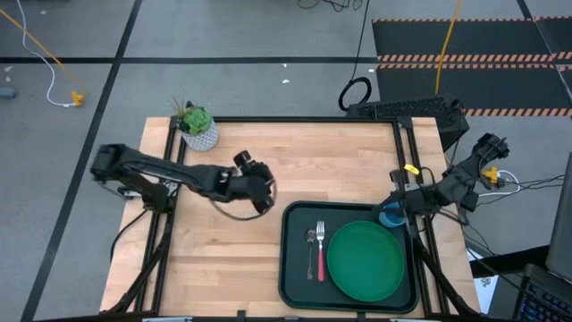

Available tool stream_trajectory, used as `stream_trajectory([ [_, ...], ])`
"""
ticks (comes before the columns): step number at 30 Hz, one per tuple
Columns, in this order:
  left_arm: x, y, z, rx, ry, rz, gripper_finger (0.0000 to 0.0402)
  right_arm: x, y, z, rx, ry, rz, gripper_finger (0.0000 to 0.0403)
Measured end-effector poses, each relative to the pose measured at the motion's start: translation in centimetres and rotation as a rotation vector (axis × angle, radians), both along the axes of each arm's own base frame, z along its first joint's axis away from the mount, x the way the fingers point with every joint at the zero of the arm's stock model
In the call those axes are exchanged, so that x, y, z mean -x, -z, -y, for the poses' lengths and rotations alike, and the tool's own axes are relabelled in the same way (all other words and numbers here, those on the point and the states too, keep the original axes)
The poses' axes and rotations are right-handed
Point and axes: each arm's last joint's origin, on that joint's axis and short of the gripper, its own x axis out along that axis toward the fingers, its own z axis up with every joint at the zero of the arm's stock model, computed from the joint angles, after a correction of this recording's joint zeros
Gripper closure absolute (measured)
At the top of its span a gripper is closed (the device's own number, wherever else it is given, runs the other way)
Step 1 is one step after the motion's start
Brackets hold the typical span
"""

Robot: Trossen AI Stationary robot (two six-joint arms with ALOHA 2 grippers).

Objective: Pick and place plate/cup/fork/spoon on tray
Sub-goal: Return to Home Position

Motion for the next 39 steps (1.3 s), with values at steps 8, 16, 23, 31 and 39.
stream_trajectory([
  [8,3.2,2.7,-0.1,-0.054,0.383,0.355,0.019,1.2,1.3,0.9,-0.051,-0.001,0.049,0.0402],
  [16,5.5,5.7,-2.0,-0.162,0.279,0.455,0.019,1.6,2.0,1.3,-0.075,-0.001,0.093,0.0403],
  [23,5.8,6.1,-2.8,-0.212,0.163,0.422,0.019,1.5,1.7,1.2,-0.029,-0.008,0.192,0.0403],
  [31,6.1,6.2,-3.1,-0.138,0.122,0.433,0.019,0.4,3.9,0.9,0.053,0.045,0.343,0.0403],
  [39,8.1,7.2,-3.3,-0.116,0.113,0.463,0.019,0.1,4.0,1.4,0.014,0.034,0.333,0.0403],
])
